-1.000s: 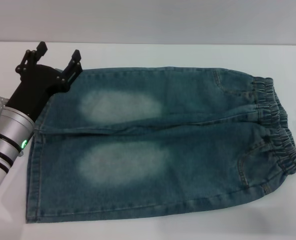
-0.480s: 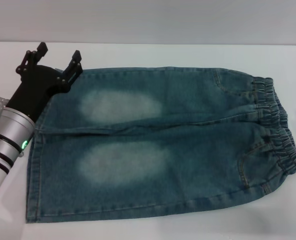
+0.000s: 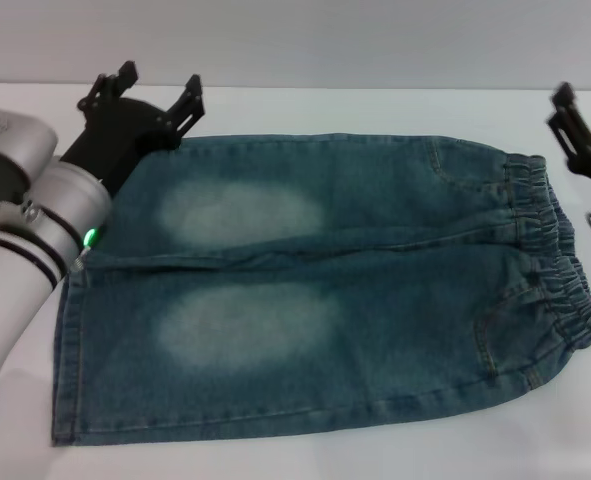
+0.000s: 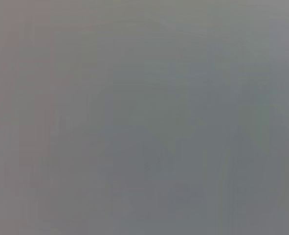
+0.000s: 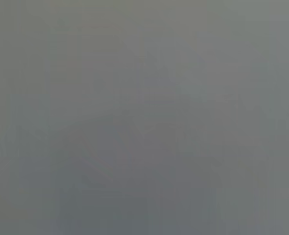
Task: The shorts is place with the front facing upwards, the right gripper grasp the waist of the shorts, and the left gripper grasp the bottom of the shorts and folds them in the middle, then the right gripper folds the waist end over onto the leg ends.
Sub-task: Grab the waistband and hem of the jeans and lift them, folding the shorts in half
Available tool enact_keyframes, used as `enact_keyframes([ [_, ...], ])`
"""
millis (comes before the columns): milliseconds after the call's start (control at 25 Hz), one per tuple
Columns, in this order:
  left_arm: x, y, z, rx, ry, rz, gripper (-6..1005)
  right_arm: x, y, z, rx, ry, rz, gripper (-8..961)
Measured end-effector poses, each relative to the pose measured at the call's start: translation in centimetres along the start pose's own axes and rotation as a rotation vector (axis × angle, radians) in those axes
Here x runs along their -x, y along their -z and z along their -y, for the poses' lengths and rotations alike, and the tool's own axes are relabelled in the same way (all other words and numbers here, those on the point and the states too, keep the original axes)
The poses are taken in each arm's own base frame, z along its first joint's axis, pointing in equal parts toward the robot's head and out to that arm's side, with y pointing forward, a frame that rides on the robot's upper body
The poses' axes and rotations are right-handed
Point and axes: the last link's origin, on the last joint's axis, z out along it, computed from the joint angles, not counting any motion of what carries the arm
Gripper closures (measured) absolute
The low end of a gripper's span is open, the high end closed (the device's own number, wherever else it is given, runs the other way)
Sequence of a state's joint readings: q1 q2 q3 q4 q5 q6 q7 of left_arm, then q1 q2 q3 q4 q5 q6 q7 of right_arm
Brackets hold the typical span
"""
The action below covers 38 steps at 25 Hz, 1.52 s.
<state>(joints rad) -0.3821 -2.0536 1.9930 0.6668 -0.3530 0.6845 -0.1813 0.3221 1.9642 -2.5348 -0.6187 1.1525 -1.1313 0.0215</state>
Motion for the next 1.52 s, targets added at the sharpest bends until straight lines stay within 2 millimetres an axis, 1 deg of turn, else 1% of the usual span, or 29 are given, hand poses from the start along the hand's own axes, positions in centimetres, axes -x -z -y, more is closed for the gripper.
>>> enact_keyframes([
  [160,-1.1,-0.4,-0.3,-0.001,0.012,-0.01,171,0.8,-3.3,-0.7,0.02,-0.044,-0.109,200],
  [280,-1.8,-0.5,0.2,-0.03,0.026,0.012,171,2.0,-5.2,-1.2,0.027,-0.073,-0.193,200],
  [480,-3.3,-1.1,0.7,-0.083,0.057,0.141,172,4.9,-6.8,-2.2,0.039,-0.094,-0.324,200],
  [680,-5.3,-1.1,0.6,-0.109,0.074,0.277,173,8.1,-7.4,-3.0,0.021,-0.136,-0.47,201],
  [880,-6.9,-0.7,0.6,-0.126,0.04,0.482,178,10.9,-6.9,-3.3,0.03,-0.214,-0.583,201],
  [1040,-7.8,0.1,0.1,-0.111,0.003,0.578,182,12.6,-5.9,-2.8,0.039,-0.274,-0.637,201],
  [1320,-7.7,2.1,1.1,-0.132,-0.034,0.718,189,13.9,-3.9,-0.7,0.001,-0.307,-0.728,201],
  [1520,-7.5,3.4,1.5,-0.132,-0.054,0.83,195,14.7,-2.4,-0.4,-0.009,-0.304,-0.793,201],
])
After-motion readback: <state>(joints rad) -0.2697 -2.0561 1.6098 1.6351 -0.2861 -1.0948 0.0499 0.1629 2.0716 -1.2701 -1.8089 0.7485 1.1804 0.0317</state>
